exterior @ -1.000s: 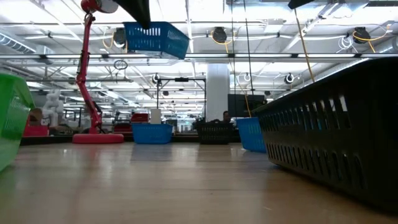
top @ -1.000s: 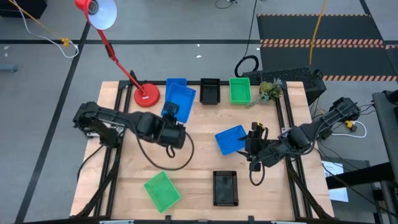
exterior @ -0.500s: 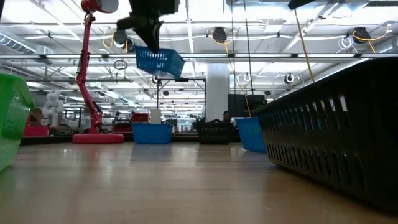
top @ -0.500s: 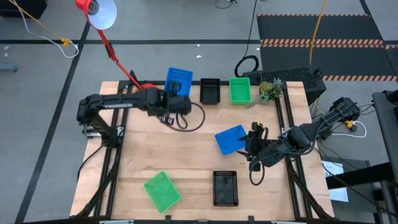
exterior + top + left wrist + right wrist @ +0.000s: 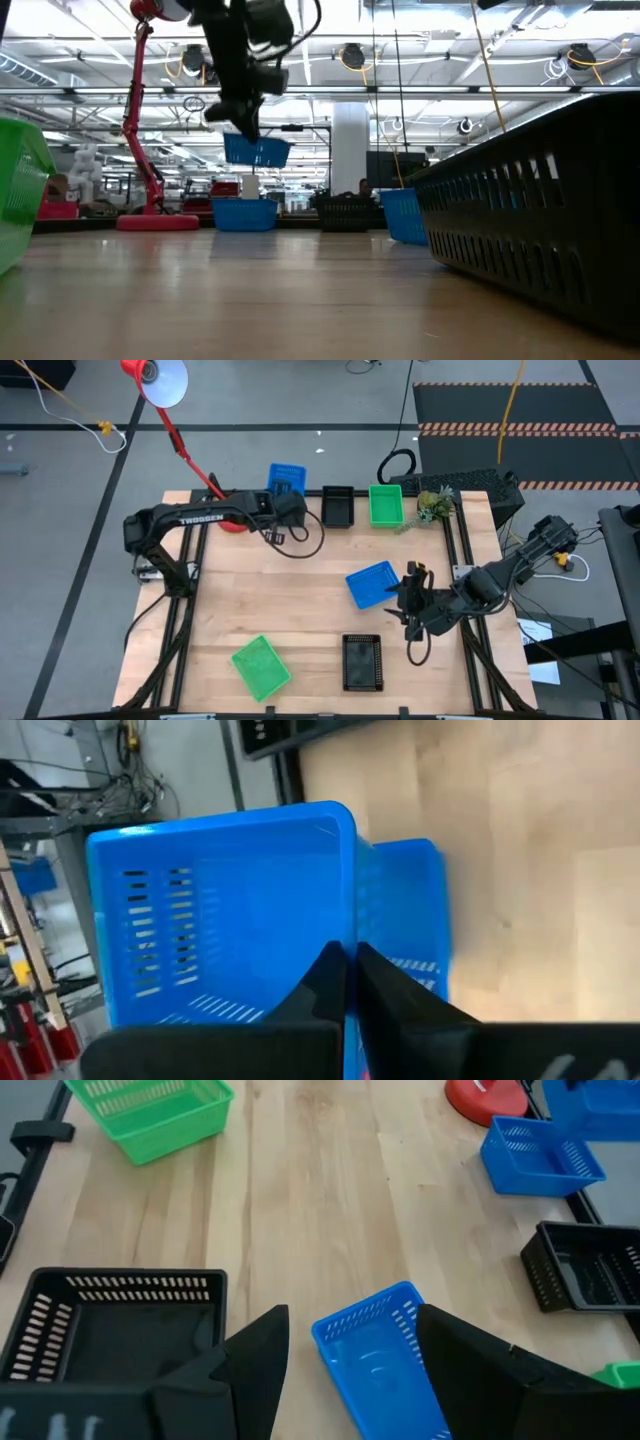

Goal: Stack baskets by color
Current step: Stack the bottom left blue basket on top of the top blue basket

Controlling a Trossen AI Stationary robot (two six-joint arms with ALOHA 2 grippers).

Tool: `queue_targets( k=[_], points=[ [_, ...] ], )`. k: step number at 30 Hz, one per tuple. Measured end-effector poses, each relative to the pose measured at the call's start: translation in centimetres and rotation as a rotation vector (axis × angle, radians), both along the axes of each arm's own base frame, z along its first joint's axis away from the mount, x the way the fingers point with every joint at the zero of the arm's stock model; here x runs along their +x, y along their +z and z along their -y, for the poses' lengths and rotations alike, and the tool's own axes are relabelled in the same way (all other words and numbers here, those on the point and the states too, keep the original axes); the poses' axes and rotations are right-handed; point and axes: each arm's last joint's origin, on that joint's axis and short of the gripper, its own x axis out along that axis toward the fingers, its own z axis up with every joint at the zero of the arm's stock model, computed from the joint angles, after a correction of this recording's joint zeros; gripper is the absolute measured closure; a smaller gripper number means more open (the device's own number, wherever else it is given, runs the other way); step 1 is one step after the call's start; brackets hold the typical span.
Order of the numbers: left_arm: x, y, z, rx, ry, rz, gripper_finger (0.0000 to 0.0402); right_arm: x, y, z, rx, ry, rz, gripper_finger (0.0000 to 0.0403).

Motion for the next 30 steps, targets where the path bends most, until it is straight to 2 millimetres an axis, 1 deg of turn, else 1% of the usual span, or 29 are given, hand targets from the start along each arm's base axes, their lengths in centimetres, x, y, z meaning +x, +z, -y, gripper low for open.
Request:
queue_targets(
  k=[6,14,27,30],
  points=[
    [-0.7,-2.5,-1.5,-0.037,0.021,0.024,0.0394,-0.1,0.0,-0.1,0.009,-0.009,0.005,0.0190],
    [-1.1,-4.7,-1.9,-0.076,-0.004,0.065,0.0394,-0.1,0.0,-0.1,0.014,-0.014,0.007,0.0190],
    [-1.2,-5.9,-2.1,-0.090,0.006,0.123,0.0393,-0.1,0.0,0.0,-0.002,-0.027,0.016,0.0190],
    [-1.4,-6.2,-2.1,-0.077,0.025,0.112,0.0392,-0.1,0.0,0.0,-0.001,-0.028,0.016,0.0190]
  ],
)
